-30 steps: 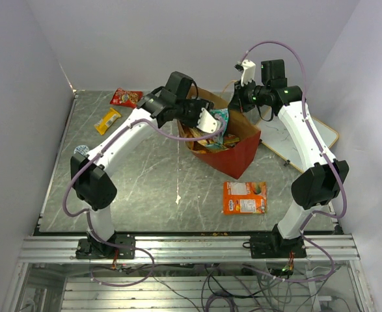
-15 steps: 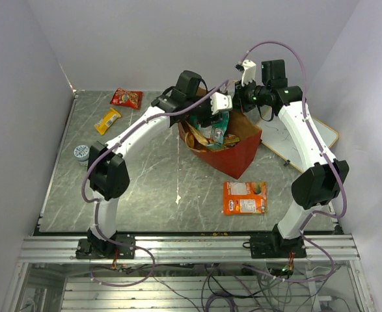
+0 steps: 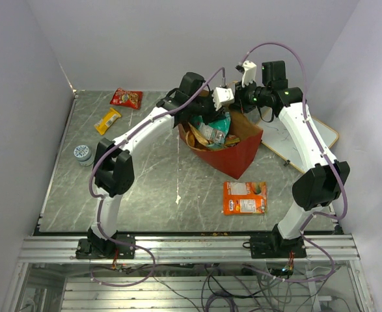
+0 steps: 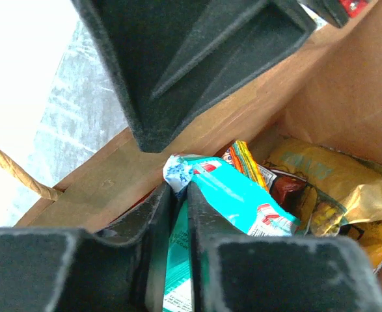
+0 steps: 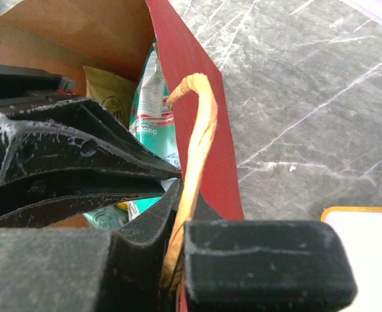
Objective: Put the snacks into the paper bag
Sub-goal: Adjust the snack in the paper bag.
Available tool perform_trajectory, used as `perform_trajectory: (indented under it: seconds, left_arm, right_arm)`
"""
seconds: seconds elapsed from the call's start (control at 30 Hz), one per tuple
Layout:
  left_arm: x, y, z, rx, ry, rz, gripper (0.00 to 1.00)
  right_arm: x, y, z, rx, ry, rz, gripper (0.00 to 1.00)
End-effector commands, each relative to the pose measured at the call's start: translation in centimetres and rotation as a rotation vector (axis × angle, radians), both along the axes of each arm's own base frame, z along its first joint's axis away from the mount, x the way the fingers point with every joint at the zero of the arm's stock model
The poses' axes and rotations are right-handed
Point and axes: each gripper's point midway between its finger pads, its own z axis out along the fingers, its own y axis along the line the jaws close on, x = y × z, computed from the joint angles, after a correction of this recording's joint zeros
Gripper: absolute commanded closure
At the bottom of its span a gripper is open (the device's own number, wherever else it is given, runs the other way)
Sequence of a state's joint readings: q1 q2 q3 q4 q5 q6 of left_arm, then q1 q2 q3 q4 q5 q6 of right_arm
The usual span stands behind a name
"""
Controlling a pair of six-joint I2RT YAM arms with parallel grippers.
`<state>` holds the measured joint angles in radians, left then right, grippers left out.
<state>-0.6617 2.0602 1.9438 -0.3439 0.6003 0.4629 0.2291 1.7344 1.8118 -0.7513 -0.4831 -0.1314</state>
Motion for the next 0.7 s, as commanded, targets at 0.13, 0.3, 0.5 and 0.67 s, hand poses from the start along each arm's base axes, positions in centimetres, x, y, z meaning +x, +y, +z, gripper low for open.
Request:
perform_trajectory:
  seconds: [0.13, 0.3, 0.5, 0.67]
  left_arm:
    - [-1.5, 0.2, 4.1, -0.058, -0.088, -0.056, 0.93]
    - [0.4, 1.6, 7.0, -0.058, -0.230, 0.051, 0.93]
    - [2.3, 2.5, 9.6, -0.078, -0.341, 0.149, 0.93]
    - [3.0, 2.1, 9.2, -0.059, -0.400, 0.126, 0.93]
  right_arm:
    - [-0.6, -0.3, 1.5, 0.018, -0.028, 0.003, 1.00]
    - [-0.6, -0.4, 1.4, 0.015, -0.028, -0.002, 1.00]
    - [-0.3, -0.4, 1.3, 0.013, -0.025, -0.005, 1.00]
    - [-0.1, -0.3, 1.1, 0.008, -0.021, -0.005, 1.00]
